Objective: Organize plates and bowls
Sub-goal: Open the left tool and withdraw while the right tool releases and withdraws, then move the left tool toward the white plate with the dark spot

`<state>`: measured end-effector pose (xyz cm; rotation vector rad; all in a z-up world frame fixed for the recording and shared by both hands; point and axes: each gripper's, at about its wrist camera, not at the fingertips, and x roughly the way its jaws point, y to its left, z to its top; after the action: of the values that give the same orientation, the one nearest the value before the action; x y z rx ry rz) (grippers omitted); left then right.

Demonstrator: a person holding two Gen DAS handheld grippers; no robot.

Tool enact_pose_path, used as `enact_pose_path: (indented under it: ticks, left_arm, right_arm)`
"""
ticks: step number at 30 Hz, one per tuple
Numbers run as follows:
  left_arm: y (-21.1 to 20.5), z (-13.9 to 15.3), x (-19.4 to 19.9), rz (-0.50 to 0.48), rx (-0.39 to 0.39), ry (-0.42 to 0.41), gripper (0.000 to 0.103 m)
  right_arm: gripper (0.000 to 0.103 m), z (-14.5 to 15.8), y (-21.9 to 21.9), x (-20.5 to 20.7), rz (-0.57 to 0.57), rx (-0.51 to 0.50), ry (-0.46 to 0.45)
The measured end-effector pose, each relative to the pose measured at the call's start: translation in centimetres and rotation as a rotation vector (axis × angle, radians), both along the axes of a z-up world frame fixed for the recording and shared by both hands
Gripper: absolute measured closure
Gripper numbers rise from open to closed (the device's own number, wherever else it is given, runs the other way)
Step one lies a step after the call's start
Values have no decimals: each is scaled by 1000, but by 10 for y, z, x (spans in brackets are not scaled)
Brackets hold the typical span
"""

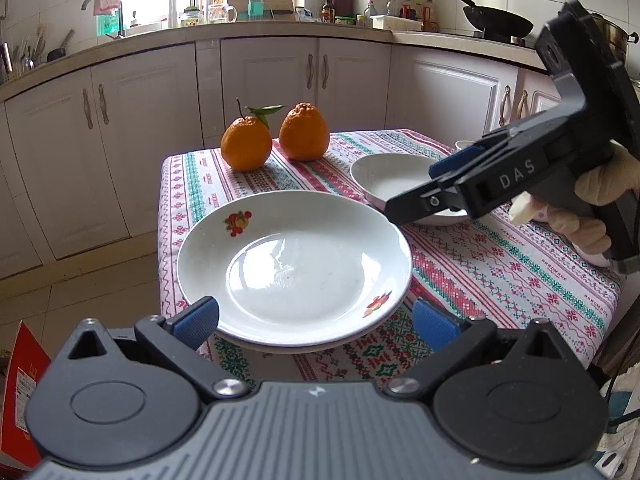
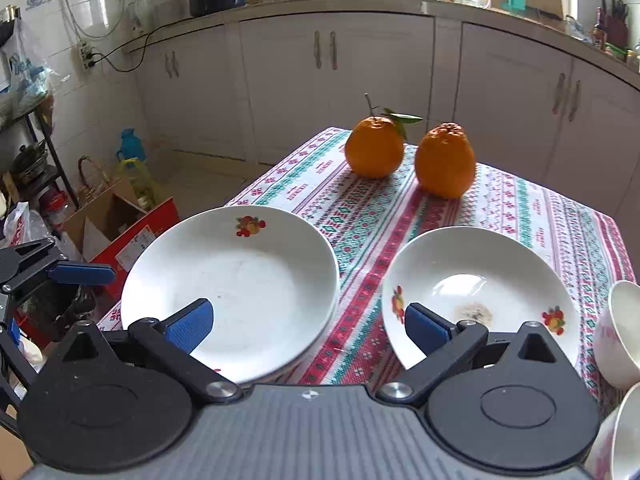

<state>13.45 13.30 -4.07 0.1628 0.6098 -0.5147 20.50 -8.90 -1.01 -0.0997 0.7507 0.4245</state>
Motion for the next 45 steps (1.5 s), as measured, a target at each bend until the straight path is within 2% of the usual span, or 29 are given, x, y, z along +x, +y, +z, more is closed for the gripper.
enact_pose_path:
  ticks: [4,11,15,19,25,33,45]
  left_arm:
    - [-10,9,-9,-34,-15,-16,1]
    - [-32,18,-18,-72,-32,-11,1]
    - [-40,20,-17,-76,-40,9,1]
    - [-49,23,-15,-101,-43,32,1]
    - [-64,31,-11,-107,-5,-28,1]
    - [-82,43,11,-139,9,-86,1]
    - [-121,48,76,-228,46,-46,1]
  right_arm:
    - [0,0,-18,-22,-76,-17,-37]
    - [0,-16,-50,-46,-181,-49,-28]
    - [0,-33,-59,-50,-200,-81,0]
    - [0,-42,-68,-48,-211,-65,20]
    - [0,-55,-72,-40,-218,-77,30]
    - [0,-69,-80,-32,-235,-89,50]
    - [0,-71,-83,-37,-245,-73,17]
